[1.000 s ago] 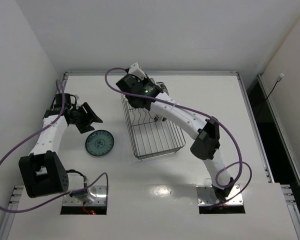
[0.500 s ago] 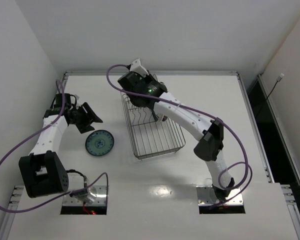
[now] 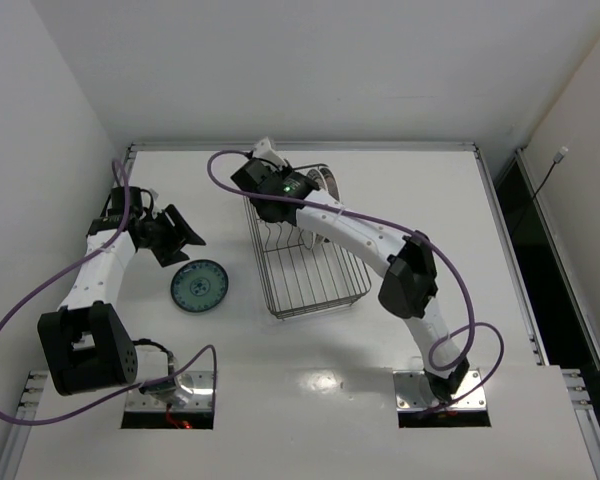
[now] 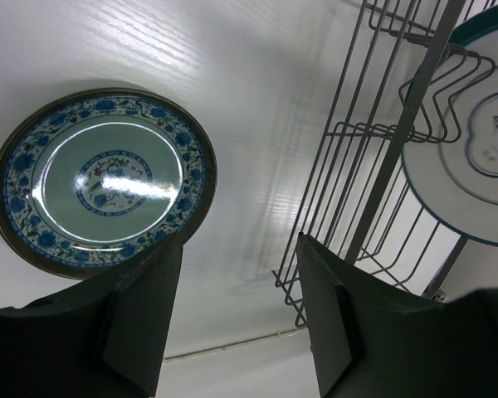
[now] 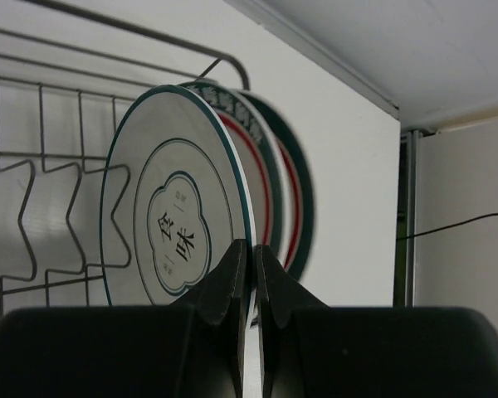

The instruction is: Load the plates into the dish rack

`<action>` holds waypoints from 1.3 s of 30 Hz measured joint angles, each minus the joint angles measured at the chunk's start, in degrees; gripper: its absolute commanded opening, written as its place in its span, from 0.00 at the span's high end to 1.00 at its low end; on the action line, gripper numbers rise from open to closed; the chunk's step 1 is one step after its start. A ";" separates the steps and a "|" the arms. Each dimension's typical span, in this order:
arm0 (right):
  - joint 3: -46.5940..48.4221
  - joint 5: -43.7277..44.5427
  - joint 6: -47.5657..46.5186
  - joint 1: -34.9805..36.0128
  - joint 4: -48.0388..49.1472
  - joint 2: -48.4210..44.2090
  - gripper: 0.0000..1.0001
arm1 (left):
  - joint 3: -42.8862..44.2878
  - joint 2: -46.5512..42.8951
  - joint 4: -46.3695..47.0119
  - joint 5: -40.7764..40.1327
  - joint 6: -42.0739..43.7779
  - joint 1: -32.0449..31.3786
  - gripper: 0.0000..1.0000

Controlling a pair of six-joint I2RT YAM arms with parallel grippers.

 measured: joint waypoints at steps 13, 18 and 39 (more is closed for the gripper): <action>-0.42 -13.66 8.52 -3.96 -4.11 0.63 0.55 | -11.54 -0.79 2.36 5.40 -0.17 4.35 0.46; -0.22 -16.96 9.88 -3.72 -6.56 0.02 0.39 | -14.53 -2.78 2.36 6.03 -1.70 6.56 0.46; 4.24 -30.93 11.32 -3.63 -6.16 -17.09 0.31 | -36.96 -13.29 13.55 -1.16 -24.24 9.75 0.46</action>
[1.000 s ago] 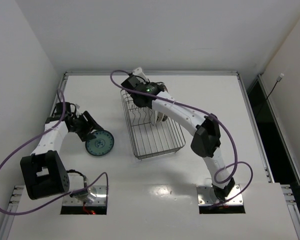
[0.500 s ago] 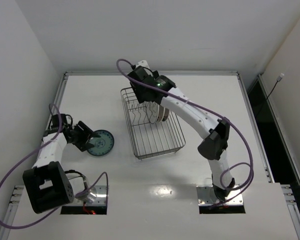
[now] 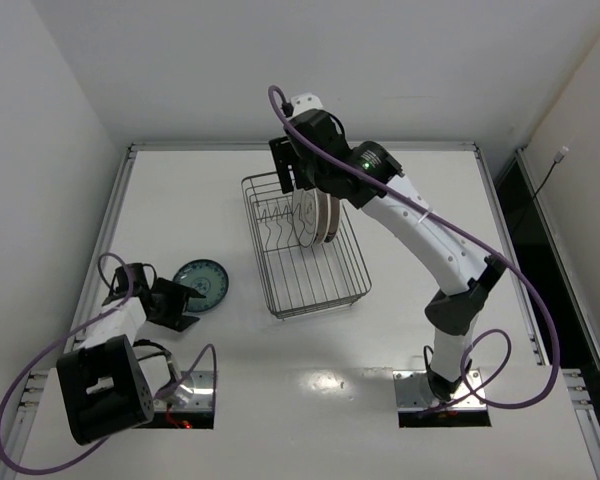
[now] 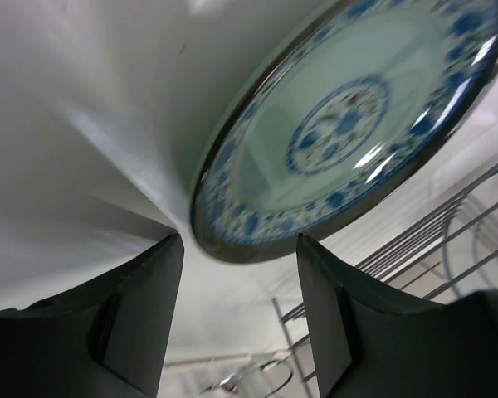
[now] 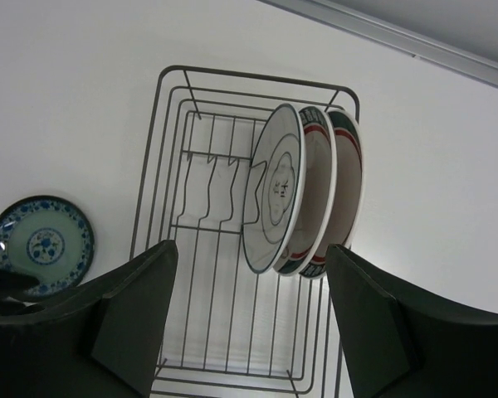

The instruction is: Load the plates into the dish rack

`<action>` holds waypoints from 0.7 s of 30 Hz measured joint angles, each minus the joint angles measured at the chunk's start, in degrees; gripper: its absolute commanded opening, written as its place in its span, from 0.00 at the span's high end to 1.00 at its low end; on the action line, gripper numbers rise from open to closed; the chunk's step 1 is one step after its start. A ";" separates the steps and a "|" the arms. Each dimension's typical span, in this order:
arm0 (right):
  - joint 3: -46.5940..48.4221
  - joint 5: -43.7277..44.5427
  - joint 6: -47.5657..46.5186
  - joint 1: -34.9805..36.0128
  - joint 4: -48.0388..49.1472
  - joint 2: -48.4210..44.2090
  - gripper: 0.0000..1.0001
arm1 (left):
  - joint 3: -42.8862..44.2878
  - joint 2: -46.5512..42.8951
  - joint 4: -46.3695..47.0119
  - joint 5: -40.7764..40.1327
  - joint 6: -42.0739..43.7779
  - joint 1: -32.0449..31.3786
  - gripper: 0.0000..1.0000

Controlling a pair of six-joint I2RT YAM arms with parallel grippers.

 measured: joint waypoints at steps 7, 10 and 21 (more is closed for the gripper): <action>0.00 -1.88 0.04 0.00 -0.81 0.00 0.31 | -0.28 1.57 8.57 -3.06 -5.75 0.07 0.54; -0.02 -2.19 0.07 0.00 -1.29 0.00 0.31 | -0.48 3.28 11.26 -3.50 -6.80 0.11 0.71; -2.80 -2.19 0.83 -0.04 -2.99 -0.50 0.31 | 0.26 9.14 18.16 -2.82 -7.08 0.17 1.00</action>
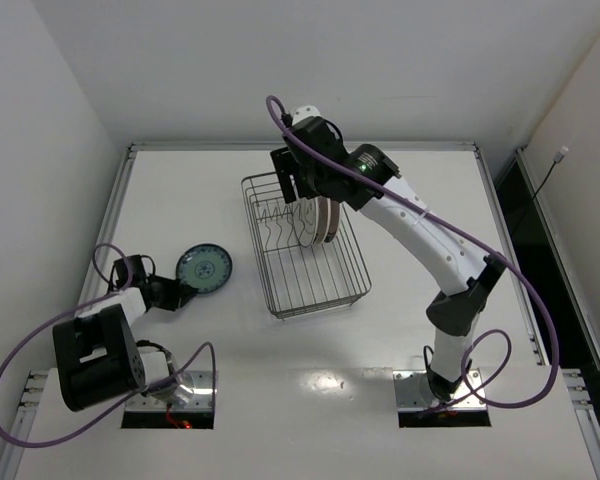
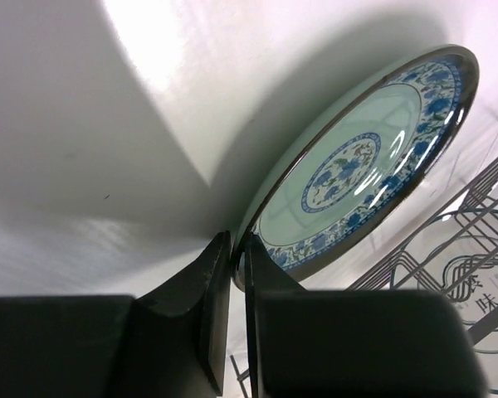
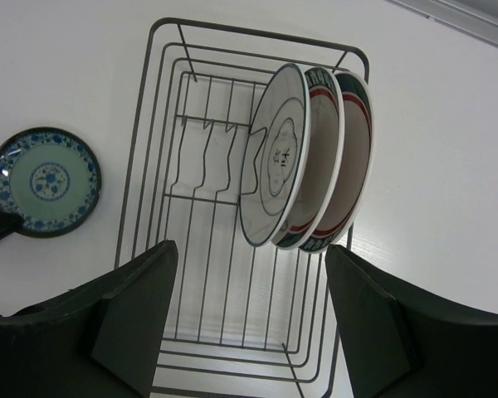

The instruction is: Load the plates into the dish rack

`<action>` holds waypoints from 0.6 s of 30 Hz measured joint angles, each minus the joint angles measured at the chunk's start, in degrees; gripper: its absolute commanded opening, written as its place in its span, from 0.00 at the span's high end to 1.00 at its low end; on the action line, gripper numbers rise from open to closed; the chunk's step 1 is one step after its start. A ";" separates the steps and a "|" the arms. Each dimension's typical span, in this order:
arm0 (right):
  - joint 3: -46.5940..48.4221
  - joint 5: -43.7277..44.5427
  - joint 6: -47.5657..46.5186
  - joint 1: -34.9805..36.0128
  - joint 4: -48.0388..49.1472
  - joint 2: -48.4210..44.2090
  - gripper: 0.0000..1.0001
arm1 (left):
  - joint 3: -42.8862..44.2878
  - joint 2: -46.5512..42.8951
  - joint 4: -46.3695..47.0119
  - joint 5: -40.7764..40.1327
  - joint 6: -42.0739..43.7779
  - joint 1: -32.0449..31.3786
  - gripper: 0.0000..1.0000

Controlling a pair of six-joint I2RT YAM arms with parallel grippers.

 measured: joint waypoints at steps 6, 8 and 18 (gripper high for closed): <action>-0.04 -0.13 0.50 0.00 -0.85 -0.28 0.31 | 3.13 2.73 3.85 3.50 0.59 0.00 1.00; -0.83 -0.70 0.83 -0.04 -0.81 -0.87 0.31 | 5.31 3.13 4.42 4.87 1.29 0.00 1.00; -10.60 -13.73 2.89 -2.86 3.93 -4.74 0.31 | 9.07 0.35 10.23 13.84 1.42 0.35 1.00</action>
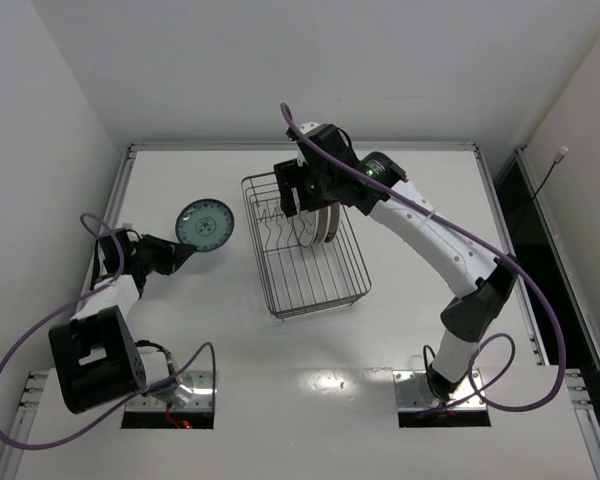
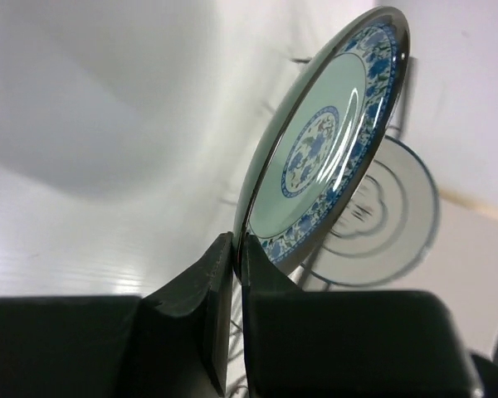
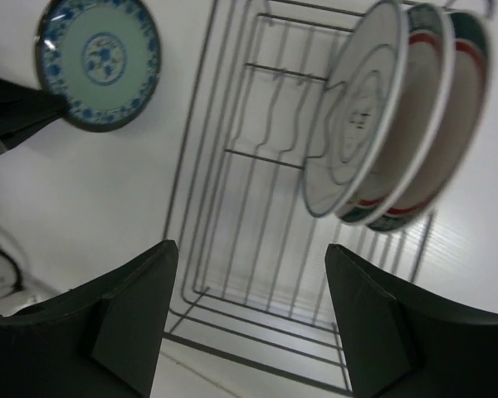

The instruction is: Load the plates into the dish rack

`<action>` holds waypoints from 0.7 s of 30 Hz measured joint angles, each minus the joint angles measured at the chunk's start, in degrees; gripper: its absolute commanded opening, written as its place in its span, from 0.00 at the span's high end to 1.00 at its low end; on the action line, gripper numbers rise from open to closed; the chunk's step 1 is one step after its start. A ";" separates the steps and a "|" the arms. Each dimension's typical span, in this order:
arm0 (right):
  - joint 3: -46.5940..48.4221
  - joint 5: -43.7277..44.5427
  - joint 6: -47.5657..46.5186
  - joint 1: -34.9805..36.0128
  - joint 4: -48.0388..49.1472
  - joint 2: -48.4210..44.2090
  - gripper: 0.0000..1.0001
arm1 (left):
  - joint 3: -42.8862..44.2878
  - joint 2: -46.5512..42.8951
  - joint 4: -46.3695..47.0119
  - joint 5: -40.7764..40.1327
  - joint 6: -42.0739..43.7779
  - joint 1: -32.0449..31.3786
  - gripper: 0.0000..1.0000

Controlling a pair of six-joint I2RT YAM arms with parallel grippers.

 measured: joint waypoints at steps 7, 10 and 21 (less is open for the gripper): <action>-12.24 -23.19 4.57 -6.05 12.83 -0.94 0.30 | -0.31 -3.61 9.99 9.66 -4.39 -0.98 1.00; -18.10 -32.89 8.07 -8.44 19.19 -0.76 0.28 | -1.60 -6.01 14.67 12.17 -6.88 -3.76 1.00; -22.34 -45.55 15.39 -9.05 33.05 4.90 0.31 | -5.42 -9.57 18.67 14.80 -10.91 -11.54 1.00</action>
